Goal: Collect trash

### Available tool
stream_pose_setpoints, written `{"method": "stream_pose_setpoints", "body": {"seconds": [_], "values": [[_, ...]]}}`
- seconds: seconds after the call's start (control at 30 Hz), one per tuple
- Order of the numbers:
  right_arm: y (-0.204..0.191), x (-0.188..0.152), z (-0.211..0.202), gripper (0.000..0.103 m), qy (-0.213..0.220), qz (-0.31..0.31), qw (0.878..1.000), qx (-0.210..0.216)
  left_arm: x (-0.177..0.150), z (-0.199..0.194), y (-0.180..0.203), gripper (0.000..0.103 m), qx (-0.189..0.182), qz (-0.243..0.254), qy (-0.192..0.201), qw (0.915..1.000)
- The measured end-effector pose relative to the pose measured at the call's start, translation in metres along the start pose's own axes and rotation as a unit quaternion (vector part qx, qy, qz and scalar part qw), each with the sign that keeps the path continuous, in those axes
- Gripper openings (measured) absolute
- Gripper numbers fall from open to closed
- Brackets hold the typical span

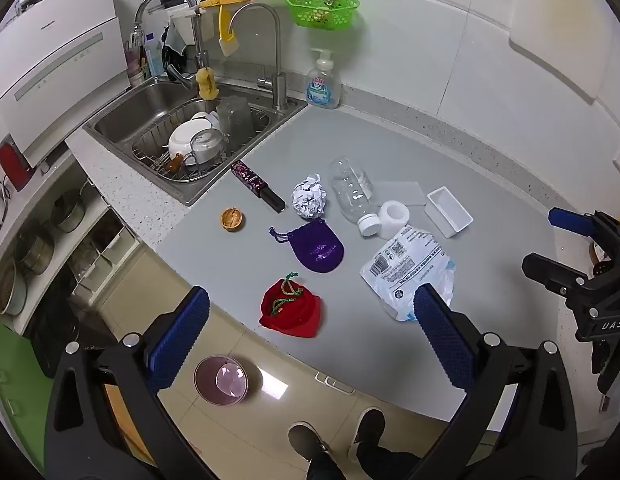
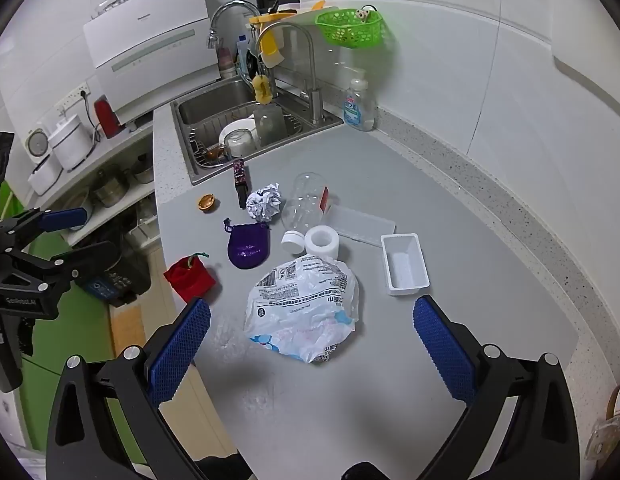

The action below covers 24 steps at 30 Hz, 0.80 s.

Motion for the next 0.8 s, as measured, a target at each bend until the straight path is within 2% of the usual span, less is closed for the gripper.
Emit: {"method": "stream_pose_setpoints", "body": {"seconds": [0.8], "values": [[0.0040,0.0024,-0.0039,0.098,0.004,0.013,1.000,0.008,0.0008,-0.0020,-0.0010,0.100,0.005,-0.002,-0.002,1.0000]]}}
Point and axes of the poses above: each gripper's, at about its wrist camera, not at the fingertips, and z roughly the way its jaws point, y to its right, x to its top, the point moved 1 cm from there along z, roughly the way its jaws point, and after that the axes turned 6 degrees about -y, right-handed, at the moved point
